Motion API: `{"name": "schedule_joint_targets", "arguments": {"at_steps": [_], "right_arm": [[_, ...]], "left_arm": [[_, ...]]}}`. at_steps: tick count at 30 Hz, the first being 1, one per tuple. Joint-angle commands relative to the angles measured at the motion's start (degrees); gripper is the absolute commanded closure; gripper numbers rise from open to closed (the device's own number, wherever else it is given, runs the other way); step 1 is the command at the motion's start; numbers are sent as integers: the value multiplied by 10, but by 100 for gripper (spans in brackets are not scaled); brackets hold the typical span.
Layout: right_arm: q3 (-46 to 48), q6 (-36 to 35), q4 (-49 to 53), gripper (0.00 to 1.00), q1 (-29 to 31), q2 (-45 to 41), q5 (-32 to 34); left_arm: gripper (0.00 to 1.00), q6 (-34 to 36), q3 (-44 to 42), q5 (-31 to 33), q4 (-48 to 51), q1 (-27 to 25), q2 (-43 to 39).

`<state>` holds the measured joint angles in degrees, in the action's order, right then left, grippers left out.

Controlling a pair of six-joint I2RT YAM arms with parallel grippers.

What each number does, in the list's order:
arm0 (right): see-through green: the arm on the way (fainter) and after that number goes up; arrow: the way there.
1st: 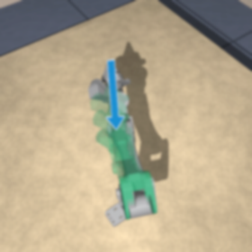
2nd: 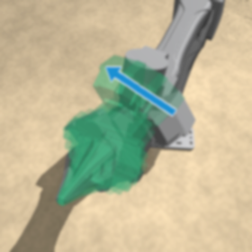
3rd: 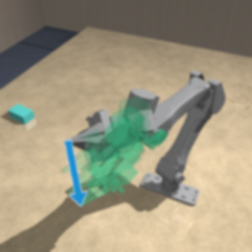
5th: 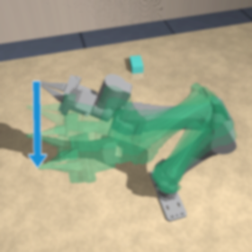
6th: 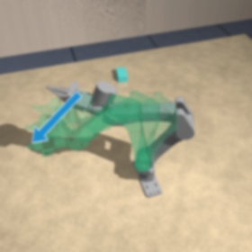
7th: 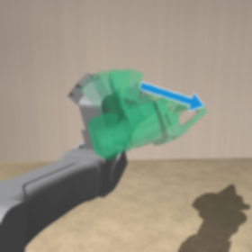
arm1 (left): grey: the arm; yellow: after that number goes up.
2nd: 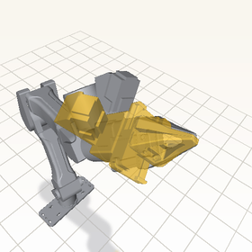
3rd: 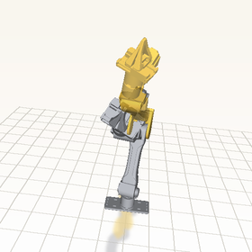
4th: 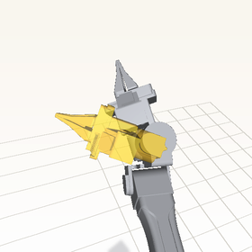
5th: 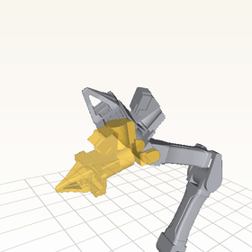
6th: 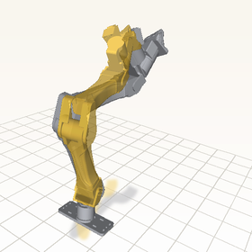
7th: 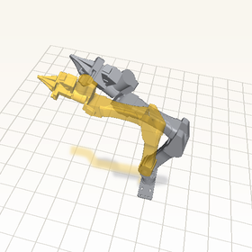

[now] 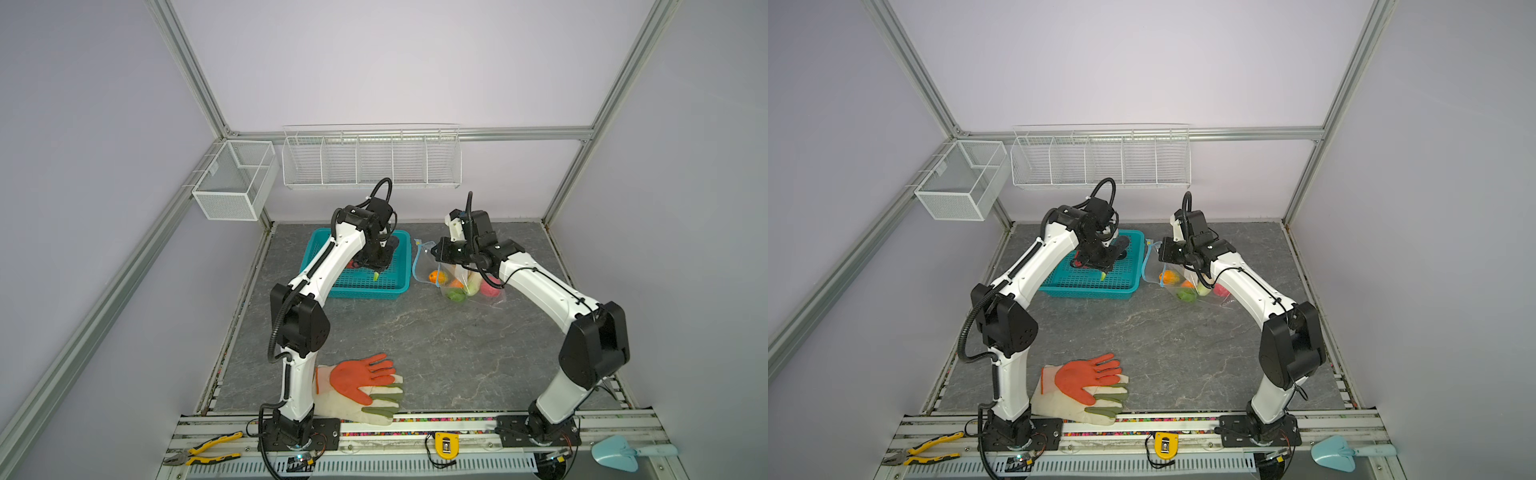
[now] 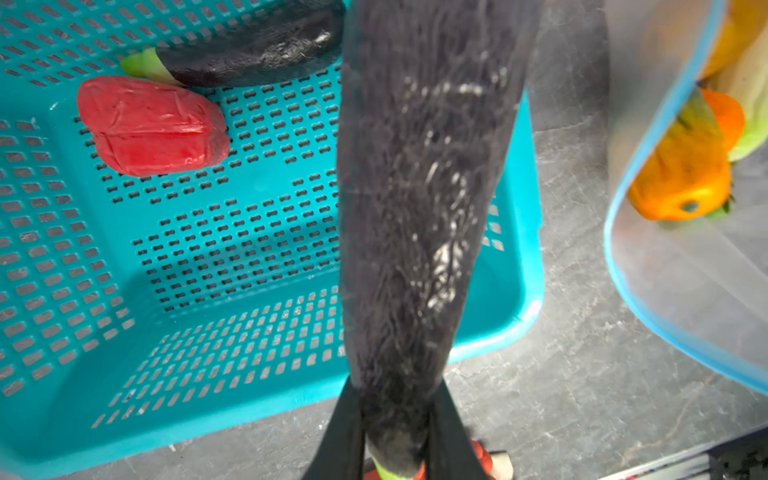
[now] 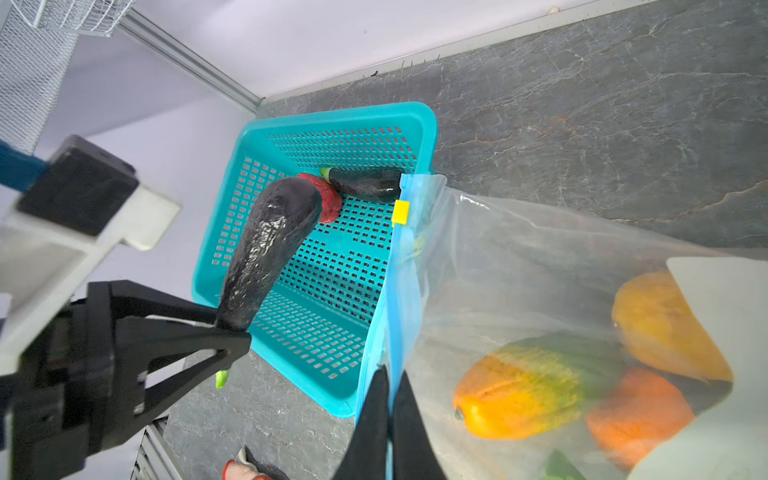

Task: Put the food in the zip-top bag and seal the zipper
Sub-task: 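Lift the dark eggplant with the left gripper and carry it toward the bag, then lower the eggplant into the bag mouth beside the right gripper and release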

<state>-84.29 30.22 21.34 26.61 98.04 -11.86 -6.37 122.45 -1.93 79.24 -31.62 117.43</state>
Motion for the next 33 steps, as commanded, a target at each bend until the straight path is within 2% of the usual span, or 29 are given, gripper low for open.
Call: {"name": "schedule_joint_targets", "arguments": {"at_steps": [1,5,21,33], "right_arm": [[11,1,-18,93,-3,-1,-3],[11,-1,-17,93,-3,-3,-3],[14,-2,-15,93,-3,-12,-5],[12,-4,-14,93,-1,-17,-5]], "left_arm": [[88,10,33,-9,59,-27,-19],[88,7,52,-11,75,-49,-26],[88,-3,-9,-42,83,-84,-42],[89,-1,33,-93,77,-87,-6]]}}
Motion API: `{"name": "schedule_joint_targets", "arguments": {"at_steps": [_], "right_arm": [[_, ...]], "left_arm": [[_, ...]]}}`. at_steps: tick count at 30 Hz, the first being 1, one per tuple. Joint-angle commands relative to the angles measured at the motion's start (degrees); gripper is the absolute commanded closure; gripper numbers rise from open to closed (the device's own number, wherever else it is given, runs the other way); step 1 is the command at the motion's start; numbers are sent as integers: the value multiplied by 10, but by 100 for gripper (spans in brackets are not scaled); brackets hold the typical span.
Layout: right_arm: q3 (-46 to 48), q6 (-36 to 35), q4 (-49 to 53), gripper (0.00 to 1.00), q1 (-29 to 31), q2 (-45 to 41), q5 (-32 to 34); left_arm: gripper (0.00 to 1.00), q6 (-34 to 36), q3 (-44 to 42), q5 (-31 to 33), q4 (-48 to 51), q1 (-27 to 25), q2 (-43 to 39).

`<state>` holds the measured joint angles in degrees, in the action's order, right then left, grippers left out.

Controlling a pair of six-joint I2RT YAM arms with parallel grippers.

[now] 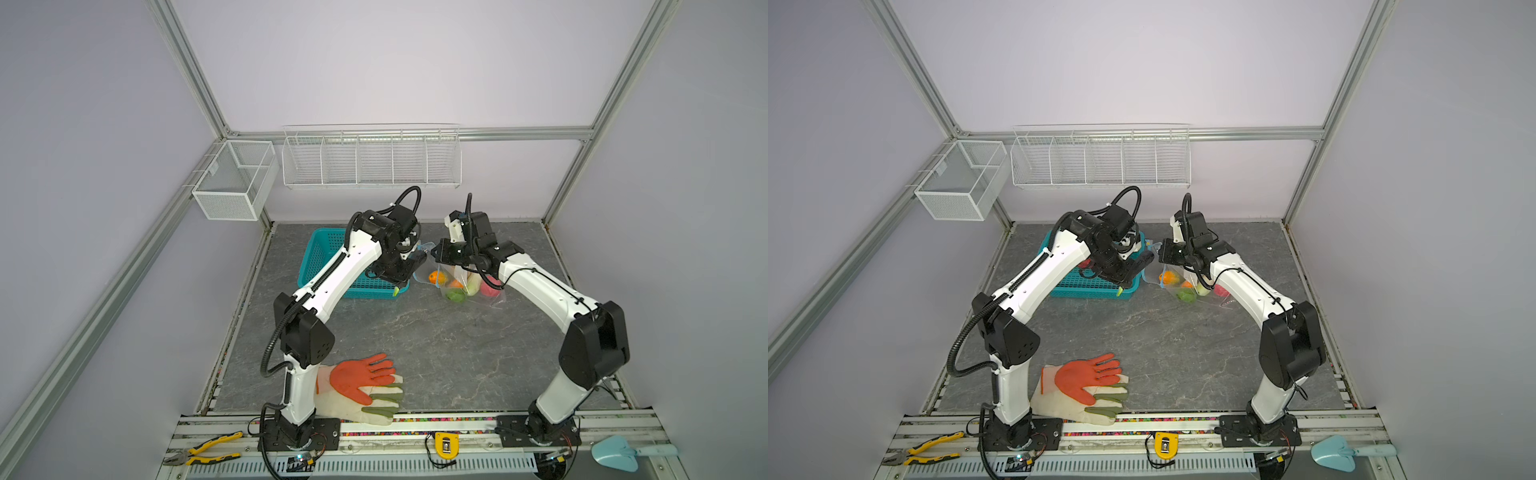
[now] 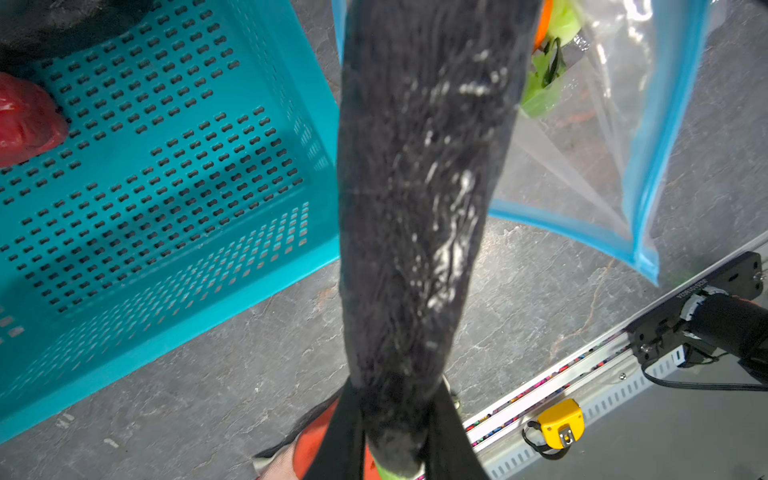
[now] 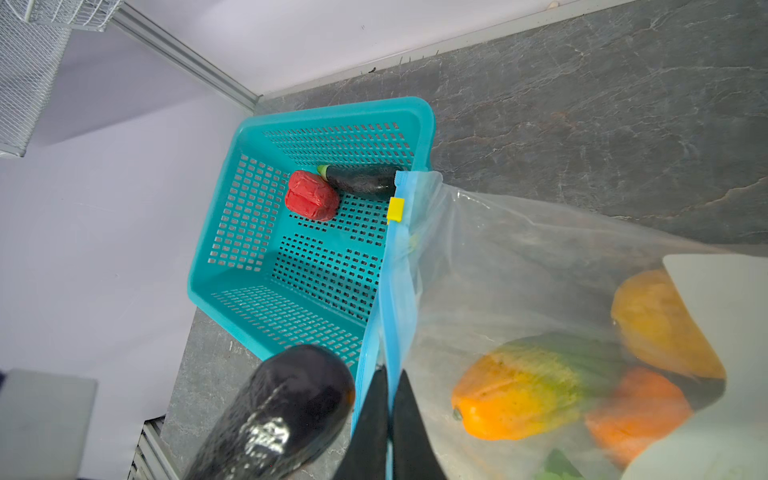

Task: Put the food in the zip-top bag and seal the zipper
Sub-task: 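Lower the eggplant into the bag mouth beside the right gripper and release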

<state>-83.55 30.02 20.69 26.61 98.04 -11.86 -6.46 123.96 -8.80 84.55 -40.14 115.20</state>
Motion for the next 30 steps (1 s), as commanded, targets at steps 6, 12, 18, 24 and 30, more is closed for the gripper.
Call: {"name": "schedule_joint_targets", "arguments": {"at_steps": [6,12,18,24,30], "right_arm": [[5,-3,-8,93,-1,-20,-5],[6,-5,-7,93,-2,-24,-6],[9,-5,-6,93,-2,-26,-7],[9,-5,-7,93,-2,-27,-7],[11,-6,-6,93,-3,-30,-6]], "left_arm": [[92,1,34,-38,22,-2,40],[92,-1,67,-46,18,-1,64],[92,-6,90,-50,16,0,87],[90,-11,111,-51,4,0,105],[89,-13,123,-53,-3,0,119]]}}
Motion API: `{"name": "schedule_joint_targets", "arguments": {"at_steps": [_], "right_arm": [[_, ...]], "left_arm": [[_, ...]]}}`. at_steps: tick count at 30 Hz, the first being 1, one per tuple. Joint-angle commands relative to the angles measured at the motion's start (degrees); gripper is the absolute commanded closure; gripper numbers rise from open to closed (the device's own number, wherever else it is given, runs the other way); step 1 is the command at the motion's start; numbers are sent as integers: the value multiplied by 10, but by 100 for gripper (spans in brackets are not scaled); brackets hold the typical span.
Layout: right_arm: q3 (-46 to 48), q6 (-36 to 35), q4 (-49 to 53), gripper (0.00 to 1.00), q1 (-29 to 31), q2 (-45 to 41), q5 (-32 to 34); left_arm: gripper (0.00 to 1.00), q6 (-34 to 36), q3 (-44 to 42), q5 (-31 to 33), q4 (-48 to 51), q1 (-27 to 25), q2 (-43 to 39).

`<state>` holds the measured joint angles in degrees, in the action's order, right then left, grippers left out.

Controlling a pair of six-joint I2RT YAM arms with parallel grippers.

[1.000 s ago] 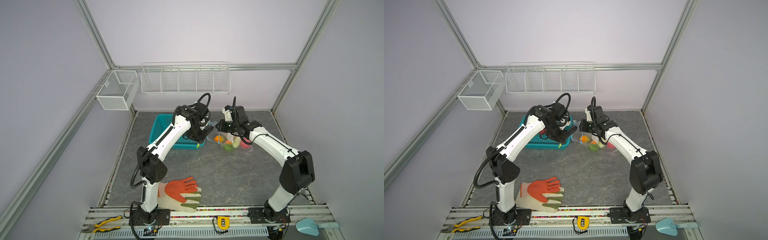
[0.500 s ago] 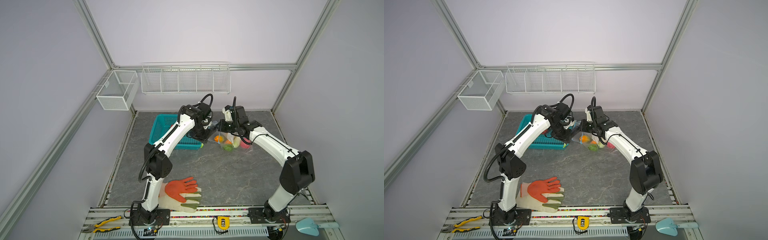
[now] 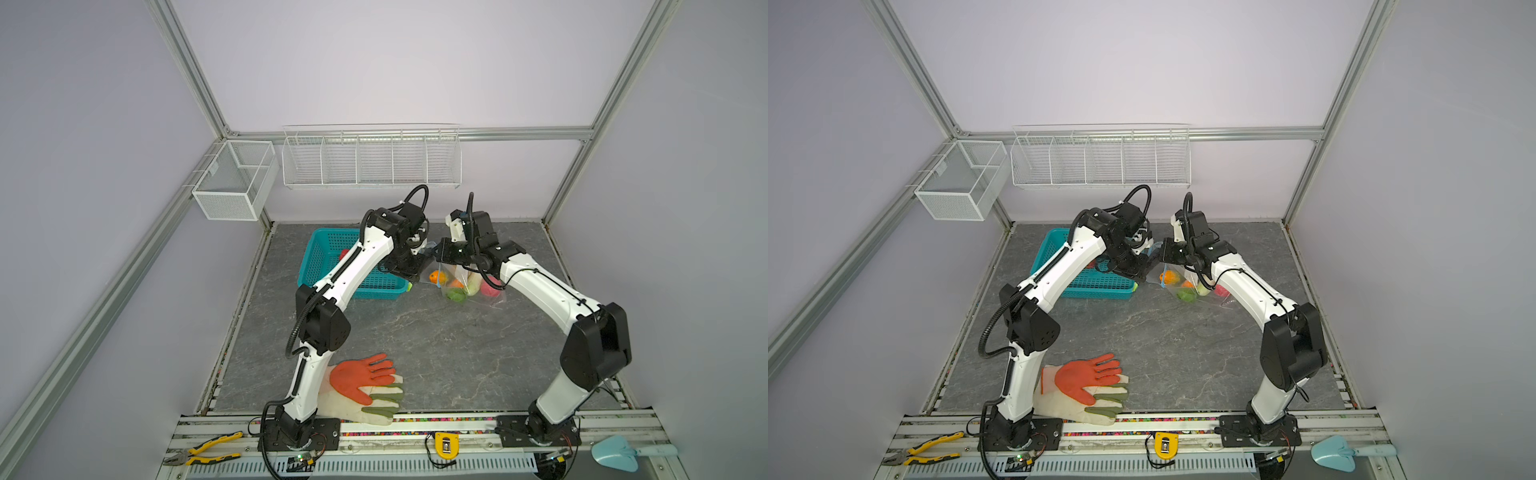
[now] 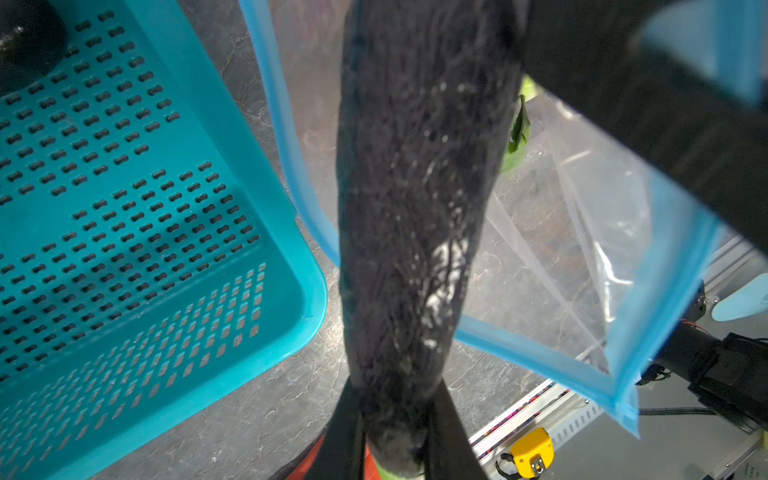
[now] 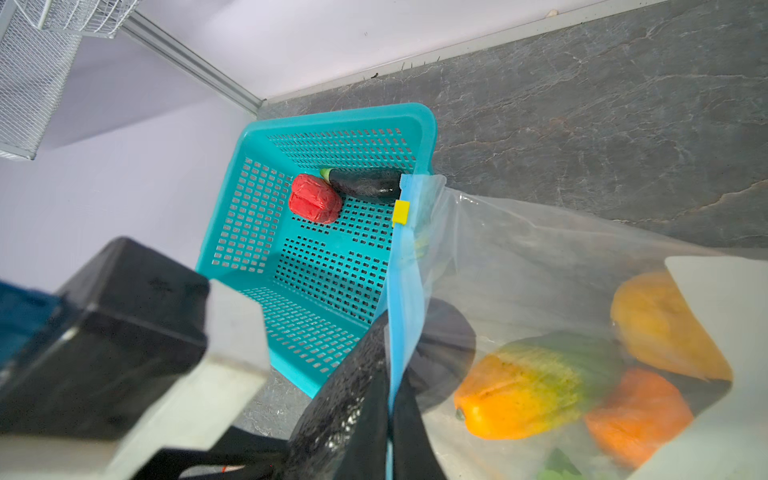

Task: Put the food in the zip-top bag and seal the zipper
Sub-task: 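Lower the eggplant into the bag mouth beside the right gripper and release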

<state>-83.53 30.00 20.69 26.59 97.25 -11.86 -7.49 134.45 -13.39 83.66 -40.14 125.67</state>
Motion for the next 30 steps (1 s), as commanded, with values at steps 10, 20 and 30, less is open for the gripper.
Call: {"name": "schedule_joint_targets", "arguments": {"at_steps": [10,20,30], "right_arm": [[9,-4,-8,93,-3,-19,-9],[7,-3,-7,93,-4,-15,-9],[6,-3,-7,93,-3,-12,-10]], "left_arm": [[86,-2,21,-17,-6,2,33],[81,-8,26,-23,-25,6,41],[78,-14,54,-40,-31,9,65]]}}
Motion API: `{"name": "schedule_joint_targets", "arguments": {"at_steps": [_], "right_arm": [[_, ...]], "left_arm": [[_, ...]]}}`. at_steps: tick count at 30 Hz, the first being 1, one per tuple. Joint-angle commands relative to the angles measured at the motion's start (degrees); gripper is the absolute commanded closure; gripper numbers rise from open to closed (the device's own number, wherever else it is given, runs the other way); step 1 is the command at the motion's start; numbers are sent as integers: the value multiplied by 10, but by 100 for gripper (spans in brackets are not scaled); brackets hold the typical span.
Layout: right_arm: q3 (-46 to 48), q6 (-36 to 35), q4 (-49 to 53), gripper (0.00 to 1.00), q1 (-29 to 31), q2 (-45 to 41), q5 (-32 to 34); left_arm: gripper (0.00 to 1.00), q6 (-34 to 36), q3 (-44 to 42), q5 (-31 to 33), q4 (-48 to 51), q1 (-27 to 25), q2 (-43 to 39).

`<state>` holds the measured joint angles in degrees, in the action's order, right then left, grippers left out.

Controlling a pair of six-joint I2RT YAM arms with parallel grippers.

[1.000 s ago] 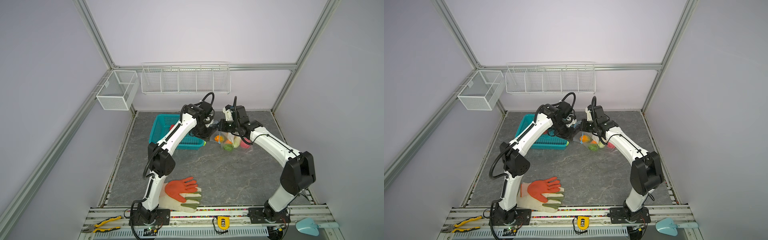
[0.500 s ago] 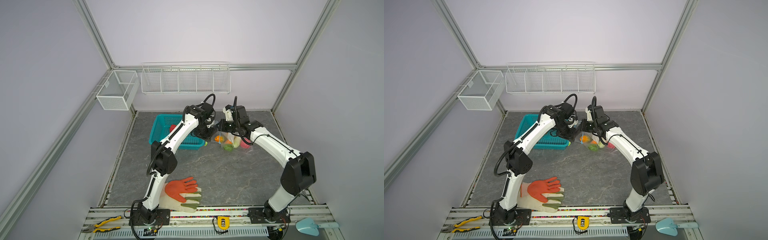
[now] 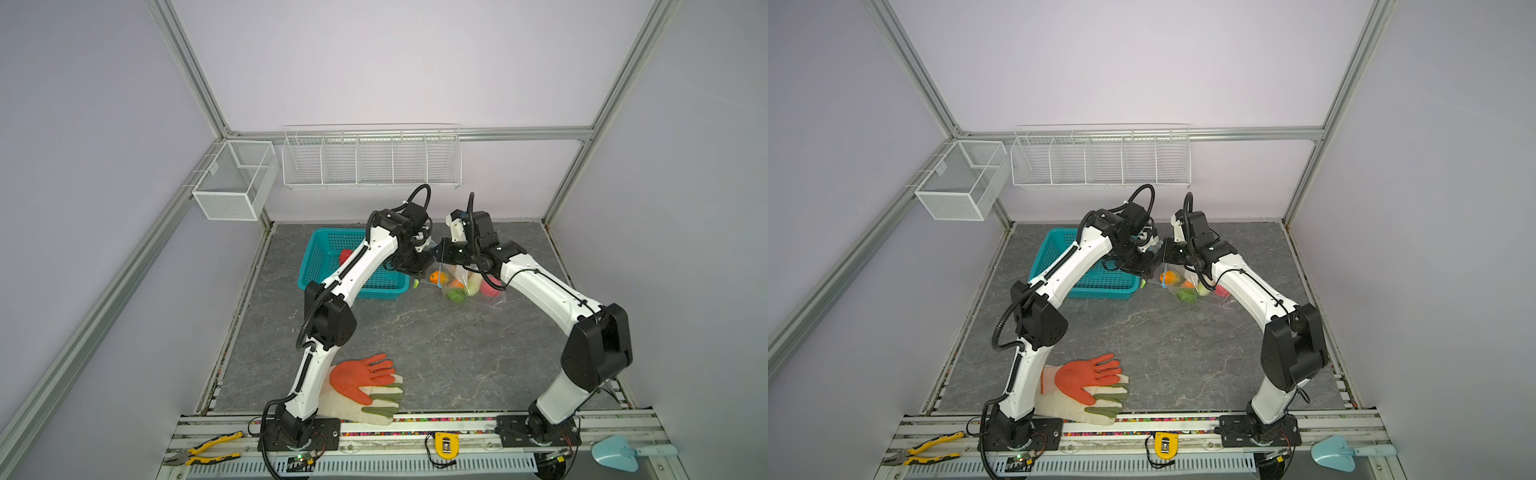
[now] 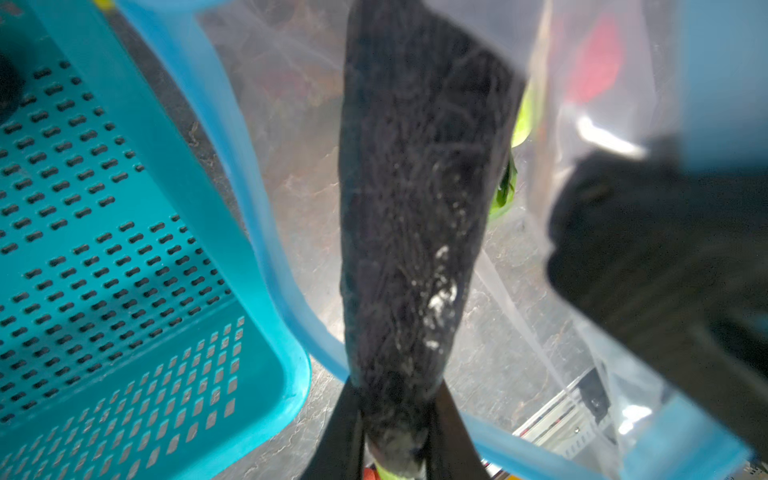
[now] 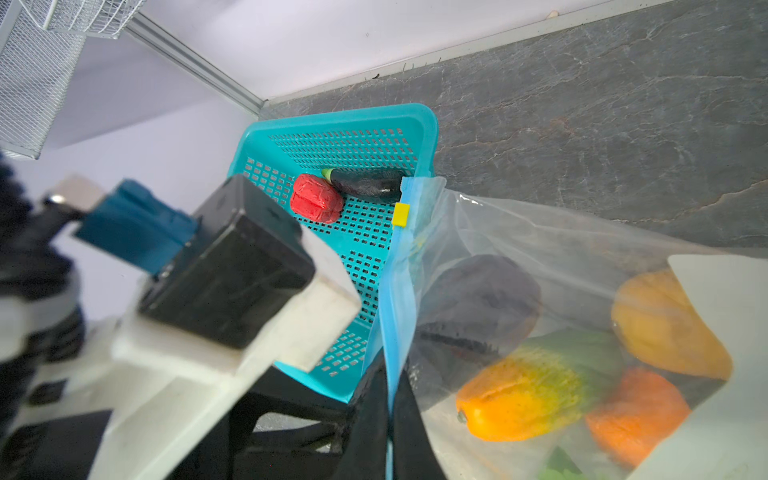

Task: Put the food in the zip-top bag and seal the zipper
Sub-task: 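Lower the eggplant into the bag mouth beside the right gripper and release, then withdraw the open left gripper from the bag back over the basket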

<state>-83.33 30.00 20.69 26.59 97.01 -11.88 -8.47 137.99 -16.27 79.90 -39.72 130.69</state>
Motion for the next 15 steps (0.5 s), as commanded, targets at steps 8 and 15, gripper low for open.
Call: {"name": "schedule_joint_targets", "arguments": {"at_steps": [8,15], "right_arm": [[4,-1,-7,93,-2,-9,-9],[3,-2,-8,93,-2,-7,-9]], "left_arm": [[69,-2,38,-14,16,5,30],[65,-2,38,-17,16,8,28]]}}
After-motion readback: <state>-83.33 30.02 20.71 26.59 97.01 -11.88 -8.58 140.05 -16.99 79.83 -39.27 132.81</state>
